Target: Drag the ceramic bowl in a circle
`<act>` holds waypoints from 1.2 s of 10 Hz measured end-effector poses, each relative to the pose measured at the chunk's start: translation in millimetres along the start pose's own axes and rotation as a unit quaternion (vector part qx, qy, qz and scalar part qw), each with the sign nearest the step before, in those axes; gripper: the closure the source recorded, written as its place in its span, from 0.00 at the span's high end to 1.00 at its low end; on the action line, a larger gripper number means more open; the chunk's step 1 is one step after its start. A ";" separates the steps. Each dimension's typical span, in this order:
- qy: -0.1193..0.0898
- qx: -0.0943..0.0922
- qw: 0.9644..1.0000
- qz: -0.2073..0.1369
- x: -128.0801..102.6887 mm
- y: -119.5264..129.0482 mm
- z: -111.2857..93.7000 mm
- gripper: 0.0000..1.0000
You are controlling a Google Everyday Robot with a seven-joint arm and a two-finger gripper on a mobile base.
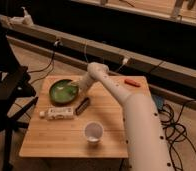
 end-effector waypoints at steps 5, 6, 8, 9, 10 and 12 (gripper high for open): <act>-0.009 -0.006 1.000 0.001 1.8 5.2 1.7 0.49; -0.008 -0.006 1.000 0.001 2.1 5.6 1.0 0.41; -0.005 -0.008 1.000 -0.002 4.2 7.3 -1.5 0.18; -0.007 -0.008 1.000 -0.003 2.6 6.5 -0.6 0.10; -0.007 -0.007 1.000 -0.004 -0.2 4.1 -0.5 0.03; 0.014 0.000 1.000 -0.018 -9.9 -7.6 -10.6 0.00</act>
